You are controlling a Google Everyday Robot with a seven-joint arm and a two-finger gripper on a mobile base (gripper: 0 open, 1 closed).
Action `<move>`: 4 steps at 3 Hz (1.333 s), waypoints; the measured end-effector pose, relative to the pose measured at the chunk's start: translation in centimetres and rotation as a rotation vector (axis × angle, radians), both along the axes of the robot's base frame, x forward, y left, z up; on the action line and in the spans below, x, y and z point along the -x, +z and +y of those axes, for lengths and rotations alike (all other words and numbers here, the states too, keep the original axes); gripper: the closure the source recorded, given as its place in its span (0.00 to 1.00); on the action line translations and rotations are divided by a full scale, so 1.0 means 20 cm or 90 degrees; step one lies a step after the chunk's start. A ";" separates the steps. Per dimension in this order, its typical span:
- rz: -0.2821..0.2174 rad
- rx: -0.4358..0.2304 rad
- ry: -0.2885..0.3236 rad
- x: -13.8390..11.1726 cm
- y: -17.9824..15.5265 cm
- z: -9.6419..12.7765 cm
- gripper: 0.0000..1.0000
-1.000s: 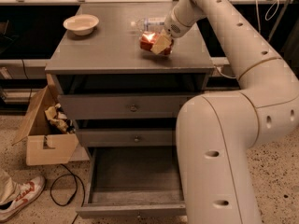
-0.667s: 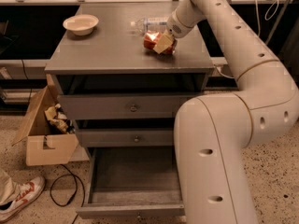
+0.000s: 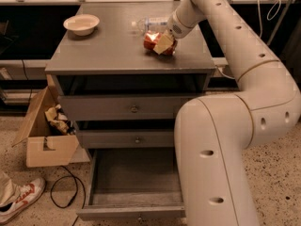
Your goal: Pick coke can from bottom drawer and place on counter
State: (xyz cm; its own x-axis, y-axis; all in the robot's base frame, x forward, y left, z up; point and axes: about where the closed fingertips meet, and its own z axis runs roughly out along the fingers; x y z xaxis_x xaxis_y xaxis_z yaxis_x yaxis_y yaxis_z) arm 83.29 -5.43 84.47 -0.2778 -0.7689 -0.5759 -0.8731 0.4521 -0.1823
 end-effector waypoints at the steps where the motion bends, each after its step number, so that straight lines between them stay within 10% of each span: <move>1: 0.000 0.000 0.000 0.00 0.00 0.00 0.35; 2: -0.025 -0.052 0.000 0.01 0.09 -0.04 0.11; 4: -0.095 -0.116 -0.015 0.05 0.35 -0.16 0.00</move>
Offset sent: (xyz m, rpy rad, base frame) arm -0.0223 -0.0364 0.0622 0.2669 -0.1413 -0.0039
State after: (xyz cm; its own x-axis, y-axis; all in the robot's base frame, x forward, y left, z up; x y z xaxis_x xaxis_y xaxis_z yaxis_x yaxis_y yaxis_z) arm 82.35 -8.70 91.38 -0.1954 -0.6434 -0.7402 -0.8317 0.5087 -0.2226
